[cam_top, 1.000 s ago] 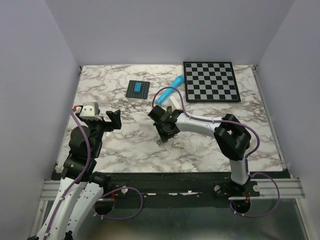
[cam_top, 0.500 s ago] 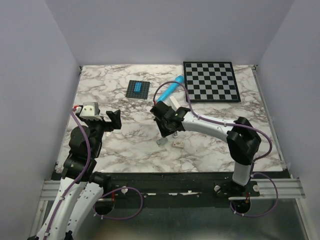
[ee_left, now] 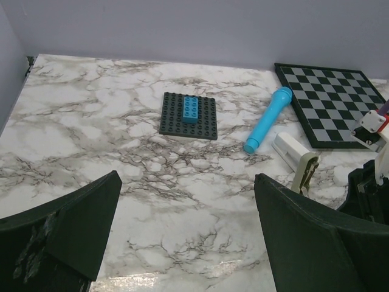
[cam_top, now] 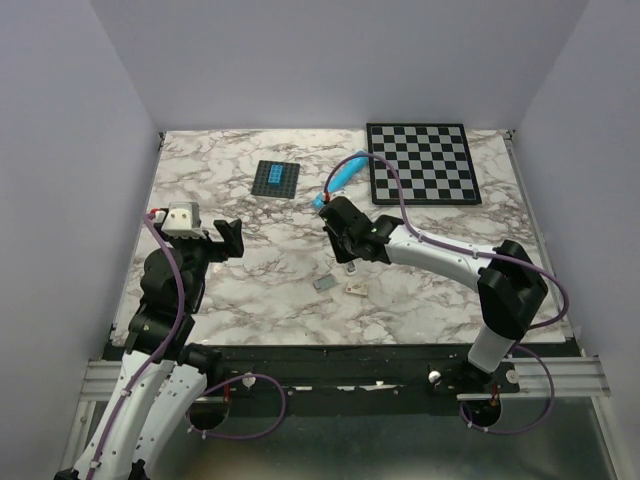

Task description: Load the staples into the stapler

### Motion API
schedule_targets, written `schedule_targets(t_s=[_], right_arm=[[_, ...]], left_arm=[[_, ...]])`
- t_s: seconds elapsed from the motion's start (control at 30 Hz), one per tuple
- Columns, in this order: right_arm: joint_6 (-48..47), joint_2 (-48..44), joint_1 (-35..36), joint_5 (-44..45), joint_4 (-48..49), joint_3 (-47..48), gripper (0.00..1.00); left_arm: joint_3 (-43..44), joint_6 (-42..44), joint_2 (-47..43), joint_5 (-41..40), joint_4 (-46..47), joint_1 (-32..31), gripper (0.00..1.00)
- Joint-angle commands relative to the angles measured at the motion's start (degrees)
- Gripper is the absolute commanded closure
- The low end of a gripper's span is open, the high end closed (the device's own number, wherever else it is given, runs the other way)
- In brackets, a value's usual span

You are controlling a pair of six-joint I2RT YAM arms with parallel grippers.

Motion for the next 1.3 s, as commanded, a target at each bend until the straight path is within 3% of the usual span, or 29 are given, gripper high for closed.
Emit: schedule_targets(t_s=[0.0,0.4,1.27], right_arm=[[-1.3,0.3,-1.9,1.9,5.9,-2.7,0.82],[-3.4,2.3,-3.8,3.4,12.0,-5.9,0.82],[-4.2,4.7,-4.8,2.7,12.6,-7.2,0.82]], left_arm=[[-0.5,-0.8,0.4,0.9,1.2,0.5,0.01],[-0.6,-0.9,1.0,1.1,1.3,0.9,0.01],[-0.6,-1.0,1.2,1.8,1.7,1.0,0.01]])
